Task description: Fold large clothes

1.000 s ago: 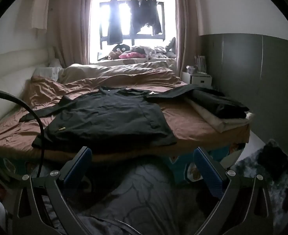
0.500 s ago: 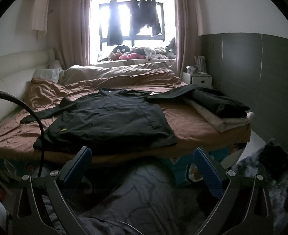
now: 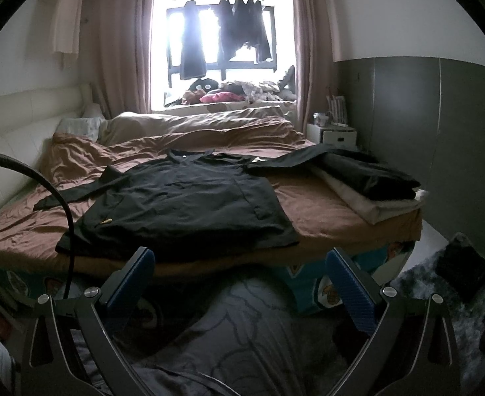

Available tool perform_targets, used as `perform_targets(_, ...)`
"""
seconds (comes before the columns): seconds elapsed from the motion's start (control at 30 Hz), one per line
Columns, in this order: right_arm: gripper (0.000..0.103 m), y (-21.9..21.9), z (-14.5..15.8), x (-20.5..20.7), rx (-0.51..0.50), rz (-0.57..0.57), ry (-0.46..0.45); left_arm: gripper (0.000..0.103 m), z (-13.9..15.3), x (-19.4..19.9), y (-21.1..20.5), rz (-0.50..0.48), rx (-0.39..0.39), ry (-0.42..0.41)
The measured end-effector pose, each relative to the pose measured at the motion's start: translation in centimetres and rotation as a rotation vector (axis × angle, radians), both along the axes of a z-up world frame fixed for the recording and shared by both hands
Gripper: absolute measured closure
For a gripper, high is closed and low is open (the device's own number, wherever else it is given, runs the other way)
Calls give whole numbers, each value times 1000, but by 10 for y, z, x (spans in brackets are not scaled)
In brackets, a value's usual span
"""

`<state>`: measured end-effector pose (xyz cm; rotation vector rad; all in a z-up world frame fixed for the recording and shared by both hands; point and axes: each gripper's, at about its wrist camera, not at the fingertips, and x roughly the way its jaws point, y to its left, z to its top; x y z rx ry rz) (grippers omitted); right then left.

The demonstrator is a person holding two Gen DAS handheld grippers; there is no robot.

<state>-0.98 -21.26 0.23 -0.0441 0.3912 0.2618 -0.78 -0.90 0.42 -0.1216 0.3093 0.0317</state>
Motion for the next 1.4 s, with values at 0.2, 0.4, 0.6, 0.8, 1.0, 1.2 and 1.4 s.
perform_targets(0.2, 0, 2, -1, 1, 3, 3, 8, 4, -2, 1, 2, -2, 1, -5)
perform_targets(0.4, 0, 2, 1, 1, 10, 9, -1, 4, -3, 1, 2, -1, 3, -6)
perform_targets(0.6, 0, 5, 1, 2, 27, 9, -11, 4, -3, -5, 7, 16, 22, -13)
perform_targets(0.8, 0, 11, -2, 3, 18, 23, -7, 4, -3, -11, 13, 23, 7, -23)
perform_targets(1.0, 0, 11, -2, 4, 20, 25, -5, 4, -3, -11, 14, 23, 7, -23)
perform_targets(1.2, 0, 12, -3, 3, 23, 24, -8, 4, -4, -12, 14, 22, 9, -24)
perform_targets(1.4, 0, 13, -4, 5, 23, 22, -4, 4, -4, -12, 14, 24, 4, -20)
